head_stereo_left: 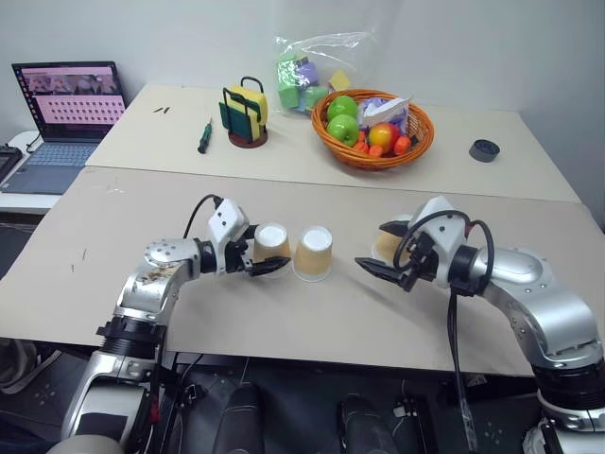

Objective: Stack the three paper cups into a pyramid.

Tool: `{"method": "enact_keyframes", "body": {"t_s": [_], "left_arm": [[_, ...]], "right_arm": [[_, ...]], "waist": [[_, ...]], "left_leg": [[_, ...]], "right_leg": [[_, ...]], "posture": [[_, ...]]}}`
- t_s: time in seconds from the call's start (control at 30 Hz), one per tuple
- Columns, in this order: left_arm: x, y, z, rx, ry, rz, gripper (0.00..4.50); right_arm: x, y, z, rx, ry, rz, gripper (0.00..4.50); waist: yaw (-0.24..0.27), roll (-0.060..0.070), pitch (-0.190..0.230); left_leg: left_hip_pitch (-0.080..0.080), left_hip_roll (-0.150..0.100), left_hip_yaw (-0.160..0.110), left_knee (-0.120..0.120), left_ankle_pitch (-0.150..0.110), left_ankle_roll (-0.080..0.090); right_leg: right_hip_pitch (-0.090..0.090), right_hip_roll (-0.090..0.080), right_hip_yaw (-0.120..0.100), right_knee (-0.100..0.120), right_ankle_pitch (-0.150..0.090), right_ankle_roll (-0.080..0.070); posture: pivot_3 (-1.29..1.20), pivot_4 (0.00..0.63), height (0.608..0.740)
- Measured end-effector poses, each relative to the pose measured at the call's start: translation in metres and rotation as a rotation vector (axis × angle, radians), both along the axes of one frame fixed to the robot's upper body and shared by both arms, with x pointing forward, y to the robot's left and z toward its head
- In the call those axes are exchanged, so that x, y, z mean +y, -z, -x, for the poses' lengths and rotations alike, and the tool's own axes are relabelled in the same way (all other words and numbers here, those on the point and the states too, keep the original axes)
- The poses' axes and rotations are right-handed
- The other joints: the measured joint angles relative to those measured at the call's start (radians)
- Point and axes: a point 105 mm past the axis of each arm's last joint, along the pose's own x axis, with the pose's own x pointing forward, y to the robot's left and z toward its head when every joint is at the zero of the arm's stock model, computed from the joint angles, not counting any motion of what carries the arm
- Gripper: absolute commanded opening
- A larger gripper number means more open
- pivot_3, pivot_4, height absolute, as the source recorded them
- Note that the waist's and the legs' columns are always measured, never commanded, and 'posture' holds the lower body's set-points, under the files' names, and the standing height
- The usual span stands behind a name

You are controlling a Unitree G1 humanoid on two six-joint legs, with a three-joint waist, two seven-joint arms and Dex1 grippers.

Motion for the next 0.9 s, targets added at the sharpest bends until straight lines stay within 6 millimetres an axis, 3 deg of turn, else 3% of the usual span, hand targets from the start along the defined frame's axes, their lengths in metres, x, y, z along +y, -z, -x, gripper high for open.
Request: {"method": "enact_keyframes", "body": {"t_s": [0.3,0.4,0.53,0.6,0.67,0.73,0.9], "left_arm": [[0.027,-0.07,0.028,-0.092,0.019,0.033,4.49],[0.026,-0.093,0.044,-0.077,0.053,0.117,4.49],[0.021,-0.103,0.066,-0.026,0.124,0.143,4.49],[0.019,-0.099,0.071,-0.003,0.136,0.138,4.49],[0.016,-0.095,0.074,0.027,0.149,0.141,4.49],[0.014,-0.095,0.078,0.032,0.159,0.133,4.49],[0.017,-0.088,0.08,0.052,0.148,0.098,4.49]], "right_arm": [[-0.009,-0.008,0.003,0.0,-0.003,-0.014,4.5],[-0.016,-0.015,0.02,0.03,-0.048,-0.064,4.5],[-0.062,-0.013,0.045,0.134,-0.008,-0.007,4.5],[-0.083,-0.008,0.038,0.149,0.07,0.055,4.5],[-0.109,0.003,0.018,0.148,0.204,0.131,4.5],[-0.12,0.014,0.002,0.147,0.265,0.192,4.5],[-0.094,0.02,-0.028,0.11,0.192,0.148,4.5]], "waist": [[0.0,0.0,0.0],[0.006,0.0,0.0],[0.01,0.0,0.0],[0.0,0.0,0.0],[-0.012,0.0,0.0],[-0.022,0.0,0.0],[-0.032,0.003,0.002]], "left_leg": [[0.0,0.0,0.0,0.0,0.0,0.0],[0.0,0.0,0.0,0.0,0.0,0.0],[0.002,-0.001,0.0,0.0,-0.001,0.002],[0.008,0.0,0.0,0.0,-0.001,0.001],[0.016,0.0,0.0,0.0,-0.005,-0.005],[0.02,0.0,0.0,-0.004,-0.006,-0.006],[0.015,0.0,0.0,-0.005,-0.002,0.002]], "right_leg": [[0.0,0.0,0.0,0.0,-0.001,-0.002],[0.001,0.0,0.0,0.0,-0.002,-0.001],[0.004,-0.001,0.0,-0.002,-0.003,-0.003],[0.007,-0.001,0.0,-0.002,-0.005,-0.003],[0.015,-0.001,0.0,-0.004,-0.005,-0.002],[0.016,-0.001,0.0,-0.009,-0.006,-0.002],[0.016,0.0,0.001,-0.009,-0.003,-0.004]], "posture": [[0.0,0.15,0.661],[0.0,0.15,0.661],[0.0,0.15,0.661],[0.0,0.15,0.661],[0.0,0.15,0.661],[0.0,0.15,0.661],[0.0,0.15,0.661]]}}
